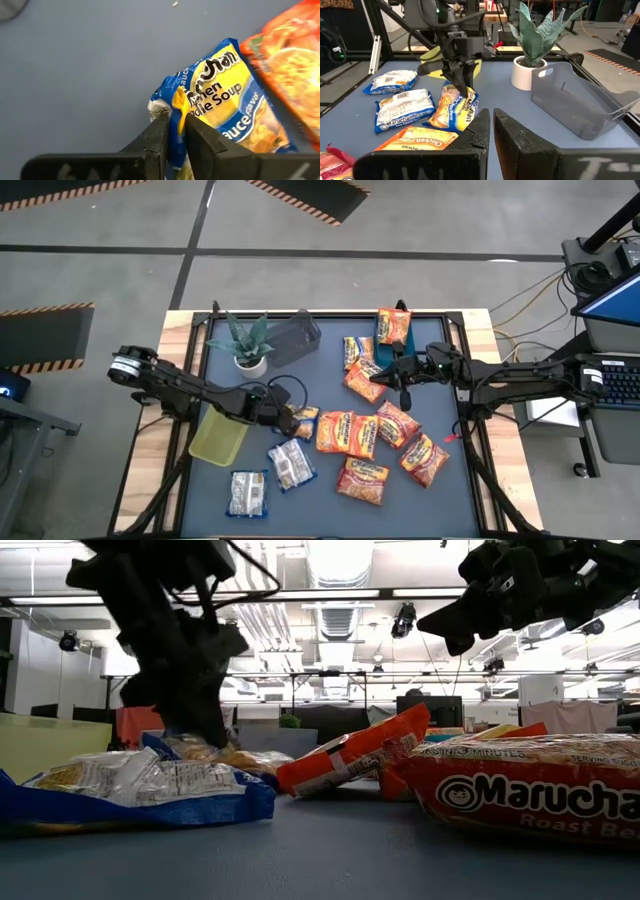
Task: Sort Maruchan noodles
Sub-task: Put the blue noodle pack into the yellow bin
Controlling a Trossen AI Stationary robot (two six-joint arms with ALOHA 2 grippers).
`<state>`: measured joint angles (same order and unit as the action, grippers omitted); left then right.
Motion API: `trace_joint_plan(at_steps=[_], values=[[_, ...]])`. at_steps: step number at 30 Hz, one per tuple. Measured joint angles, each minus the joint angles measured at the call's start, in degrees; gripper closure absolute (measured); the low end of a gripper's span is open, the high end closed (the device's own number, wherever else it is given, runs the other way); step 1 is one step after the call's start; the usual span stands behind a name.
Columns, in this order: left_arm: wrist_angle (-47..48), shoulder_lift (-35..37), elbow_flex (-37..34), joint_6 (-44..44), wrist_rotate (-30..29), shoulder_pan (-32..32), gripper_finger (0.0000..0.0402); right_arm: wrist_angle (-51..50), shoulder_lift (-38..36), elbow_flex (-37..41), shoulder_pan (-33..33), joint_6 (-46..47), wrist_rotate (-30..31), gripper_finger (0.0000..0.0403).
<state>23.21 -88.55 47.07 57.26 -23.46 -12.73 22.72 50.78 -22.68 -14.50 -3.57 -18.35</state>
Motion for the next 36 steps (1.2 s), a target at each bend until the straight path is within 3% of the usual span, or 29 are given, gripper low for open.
trace_joint_plan(at_steps=[14,36], values=[[1.8,0.2,7.0,-14.6,-0.6,-2.4,0.0364,0.1,0.0,1.0,0.0,0.0,0.4,0.039],[4.0,0.5,9.5,-16.5,-1.5,-3.3,0.0364,0.3,0.0,1.5,0.0,0.0,0.4,0.039]])
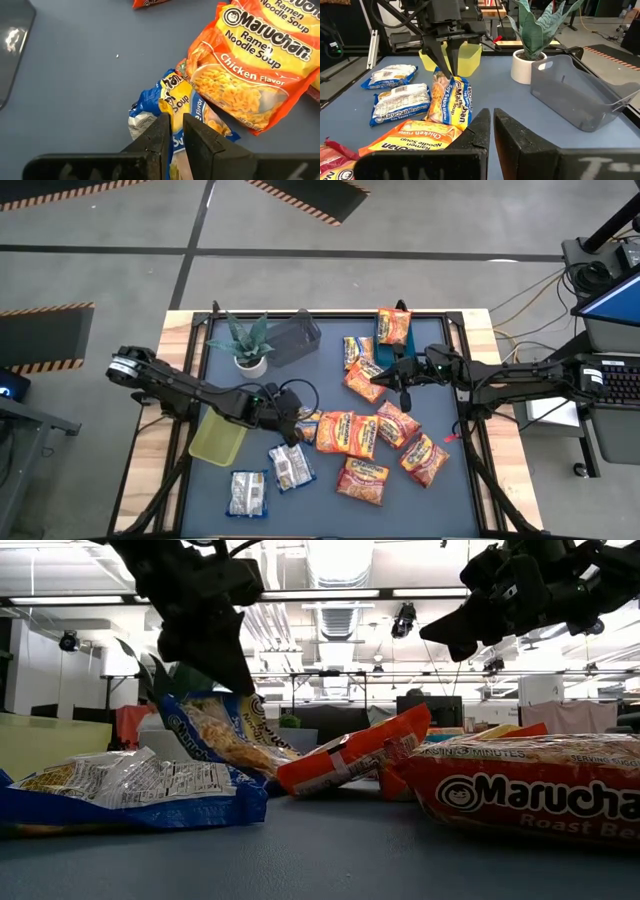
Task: Sort Maruchan noodles
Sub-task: Put the blue noodle pack into the yellow bin
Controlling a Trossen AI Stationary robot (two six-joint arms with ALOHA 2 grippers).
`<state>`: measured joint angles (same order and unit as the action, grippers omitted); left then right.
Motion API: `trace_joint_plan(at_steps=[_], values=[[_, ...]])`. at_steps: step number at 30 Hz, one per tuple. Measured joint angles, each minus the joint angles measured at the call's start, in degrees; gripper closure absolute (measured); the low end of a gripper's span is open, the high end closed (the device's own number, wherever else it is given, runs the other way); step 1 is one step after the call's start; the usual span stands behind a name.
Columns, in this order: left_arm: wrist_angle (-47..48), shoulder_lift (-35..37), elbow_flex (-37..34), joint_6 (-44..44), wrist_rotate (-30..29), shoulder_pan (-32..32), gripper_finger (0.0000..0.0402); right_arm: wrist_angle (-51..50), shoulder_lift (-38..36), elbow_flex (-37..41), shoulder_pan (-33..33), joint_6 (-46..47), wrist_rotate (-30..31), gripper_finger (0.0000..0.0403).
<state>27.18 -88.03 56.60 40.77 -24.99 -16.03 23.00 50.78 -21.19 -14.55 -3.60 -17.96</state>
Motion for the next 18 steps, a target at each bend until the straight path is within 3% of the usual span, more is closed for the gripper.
trace_joint_plan(at_steps=[18], values=[[-1.4,11.9,0.0,-8.1,0.0,-8.7,0.0364,0.0,0.0,0.0,0.0,0.0,0.0,0.039]])
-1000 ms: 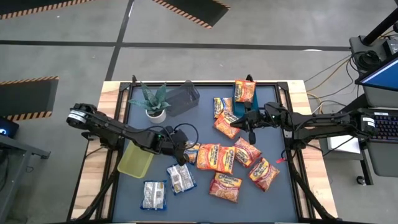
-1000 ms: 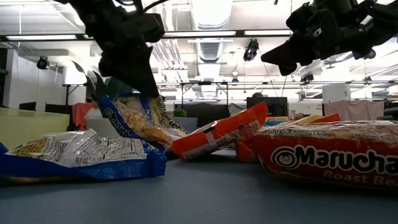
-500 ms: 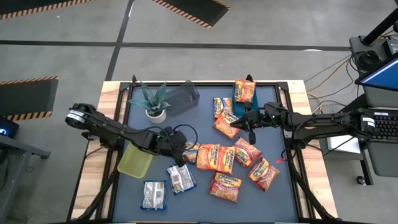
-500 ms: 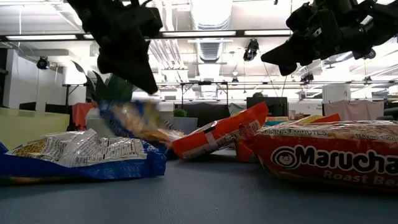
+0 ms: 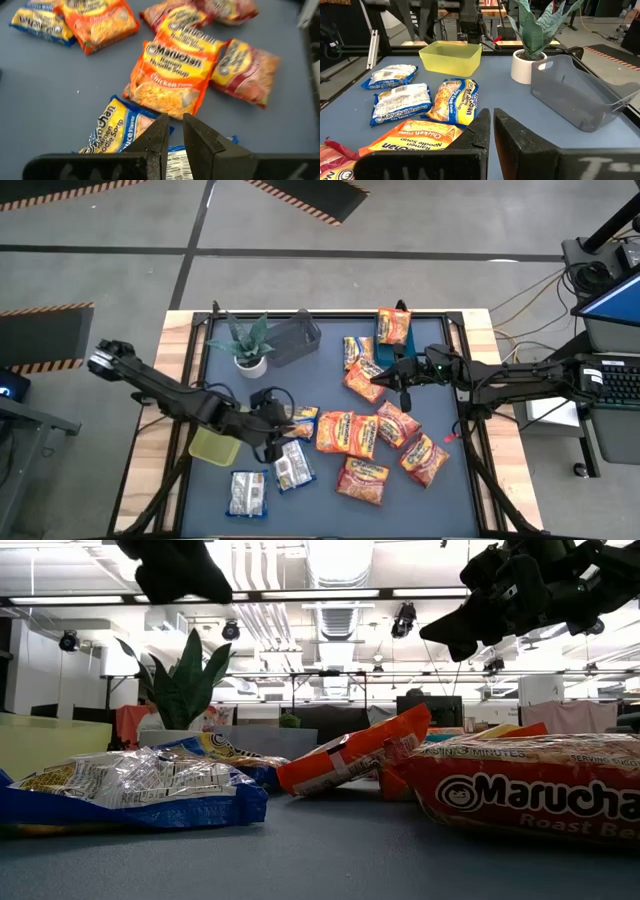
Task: Sort Maruchan noodles
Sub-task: Put the blue noodle pack into the yellow bin
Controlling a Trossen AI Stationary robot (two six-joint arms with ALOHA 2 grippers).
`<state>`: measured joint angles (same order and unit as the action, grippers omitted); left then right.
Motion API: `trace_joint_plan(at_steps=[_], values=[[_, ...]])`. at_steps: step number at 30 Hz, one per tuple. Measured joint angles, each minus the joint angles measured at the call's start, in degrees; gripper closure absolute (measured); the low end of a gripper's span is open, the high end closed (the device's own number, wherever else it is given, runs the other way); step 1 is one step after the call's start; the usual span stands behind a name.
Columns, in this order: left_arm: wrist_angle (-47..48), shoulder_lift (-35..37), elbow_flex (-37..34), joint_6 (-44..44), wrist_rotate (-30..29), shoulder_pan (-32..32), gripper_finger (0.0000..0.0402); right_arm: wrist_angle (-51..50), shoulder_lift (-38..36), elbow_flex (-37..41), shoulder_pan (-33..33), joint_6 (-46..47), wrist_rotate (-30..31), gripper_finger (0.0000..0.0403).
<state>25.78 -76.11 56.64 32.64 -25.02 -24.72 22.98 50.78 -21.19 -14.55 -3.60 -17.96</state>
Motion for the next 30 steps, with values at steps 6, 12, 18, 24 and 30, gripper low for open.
trace_joint_plan(at_steps=[6,12,18,24,30], values=[[2.0,2.4,0.0,3.3,-0.2,-0.4,0.0364,0.0,0.0,0.0,0.0,0.0,0.0,0.039],[15.1,0.7,-0.1,21.4,-2.2,2.0,0.0344,0.0,0.0,0.0,0.0,0.0,0.0,0.039],[16.4,-2.7,-1.5,27.0,-6.2,3.5,0.0259,0.0,0.0,0.0,0.0,0.1,0.0,0.039],[16.4,-7.2,-3.1,38.3,-7.5,6.5,0.018,0.0,0.0,0.0,0.0,0.1,0.0,0.039],[15.1,-11.6,-3.1,39.2,-7.0,6.7,0.0167,0.1,0.0,0.0,0.0,0.2,0.0,0.039]])
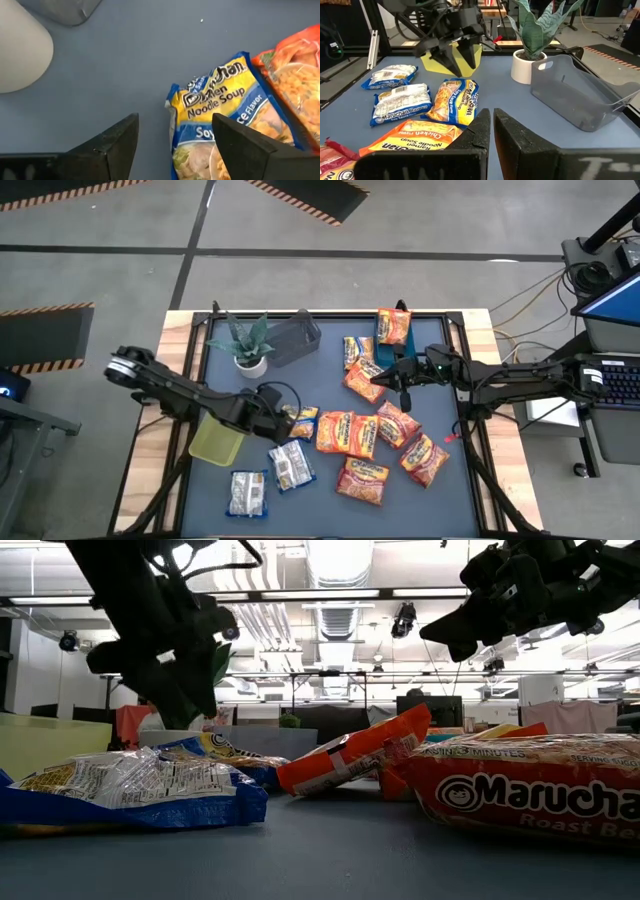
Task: Sort Maruchan noodles
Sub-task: Put the blue noodle pack into the yellow bin
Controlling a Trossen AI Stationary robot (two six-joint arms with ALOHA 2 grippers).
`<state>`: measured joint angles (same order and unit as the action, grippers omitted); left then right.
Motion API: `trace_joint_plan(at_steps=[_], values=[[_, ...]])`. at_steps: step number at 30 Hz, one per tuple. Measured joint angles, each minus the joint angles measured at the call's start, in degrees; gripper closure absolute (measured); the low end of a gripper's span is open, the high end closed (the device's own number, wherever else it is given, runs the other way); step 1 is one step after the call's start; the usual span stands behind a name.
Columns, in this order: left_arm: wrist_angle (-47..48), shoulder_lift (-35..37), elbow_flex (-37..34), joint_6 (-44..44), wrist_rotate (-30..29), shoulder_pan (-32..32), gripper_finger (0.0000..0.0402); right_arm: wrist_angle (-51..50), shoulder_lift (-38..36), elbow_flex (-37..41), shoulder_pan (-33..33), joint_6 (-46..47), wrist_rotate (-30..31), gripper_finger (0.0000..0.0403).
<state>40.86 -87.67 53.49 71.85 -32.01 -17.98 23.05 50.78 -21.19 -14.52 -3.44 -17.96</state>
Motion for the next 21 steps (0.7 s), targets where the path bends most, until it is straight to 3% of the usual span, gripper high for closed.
trace_joint_plan(at_steps=[21], values=[[-20.2,-2.5,-10.4,-2.8,0.0,0.1,0.0209,2.2,0.0,0.0,0.0,1.5,0.0,0.039]])
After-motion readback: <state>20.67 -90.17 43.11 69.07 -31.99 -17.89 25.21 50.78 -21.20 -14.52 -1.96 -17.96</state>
